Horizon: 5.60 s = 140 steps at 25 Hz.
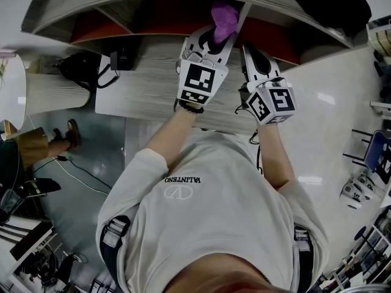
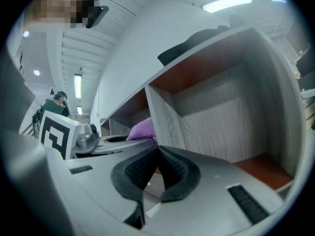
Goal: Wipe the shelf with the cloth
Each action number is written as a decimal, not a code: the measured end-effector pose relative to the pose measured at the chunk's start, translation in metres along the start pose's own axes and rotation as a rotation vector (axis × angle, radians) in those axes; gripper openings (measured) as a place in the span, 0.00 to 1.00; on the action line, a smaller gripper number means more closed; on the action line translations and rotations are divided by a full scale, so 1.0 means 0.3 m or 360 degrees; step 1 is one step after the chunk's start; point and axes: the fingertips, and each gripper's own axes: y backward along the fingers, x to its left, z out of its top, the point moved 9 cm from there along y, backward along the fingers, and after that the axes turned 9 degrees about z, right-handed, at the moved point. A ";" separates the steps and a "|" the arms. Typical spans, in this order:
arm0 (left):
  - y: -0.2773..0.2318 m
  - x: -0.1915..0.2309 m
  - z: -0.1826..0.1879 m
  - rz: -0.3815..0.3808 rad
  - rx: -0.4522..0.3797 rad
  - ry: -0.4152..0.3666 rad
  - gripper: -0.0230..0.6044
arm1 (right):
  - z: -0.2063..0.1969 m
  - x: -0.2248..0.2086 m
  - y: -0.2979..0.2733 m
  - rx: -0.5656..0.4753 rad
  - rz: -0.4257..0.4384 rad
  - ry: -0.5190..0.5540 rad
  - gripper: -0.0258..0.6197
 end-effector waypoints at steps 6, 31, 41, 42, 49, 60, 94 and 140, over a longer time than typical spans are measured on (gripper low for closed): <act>0.009 0.006 0.033 -0.0006 -0.0019 -0.0010 0.19 | 0.030 0.016 -0.008 0.0022 -0.0011 0.0048 0.04; 0.008 0.029 0.135 -0.0024 -0.0090 -0.0004 0.19 | 0.118 0.057 -0.045 -0.0051 0.0022 0.0082 0.04; 0.006 0.038 0.172 -0.0026 -0.0116 0.0001 0.19 | 0.137 0.067 -0.049 -0.0072 0.0019 0.0086 0.04; 0.007 0.039 0.176 -0.0026 -0.0122 0.0002 0.19 | 0.139 0.068 -0.049 -0.0076 0.0016 0.0085 0.04; 0.008 0.049 0.204 -0.0033 -0.0153 0.0011 0.19 | 0.139 0.078 -0.047 -0.0073 -0.0003 0.0095 0.04; 0.001 0.056 0.233 -0.0035 -0.0186 0.0034 0.19 | 0.131 0.103 -0.049 -0.0063 -0.0006 0.0105 0.04; 0.073 0.235 0.225 0.0035 -0.0230 0.0144 0.19 | 0.095 0.212 -0.122 -0.0031 -0.0036 0.0101 0.04; 0.193 0.656 0.133 0.0366 -0.0240 0.0279 0.19 | 0.026 0.354 -0.330 0.0070 -0.0012 0.0115 0.04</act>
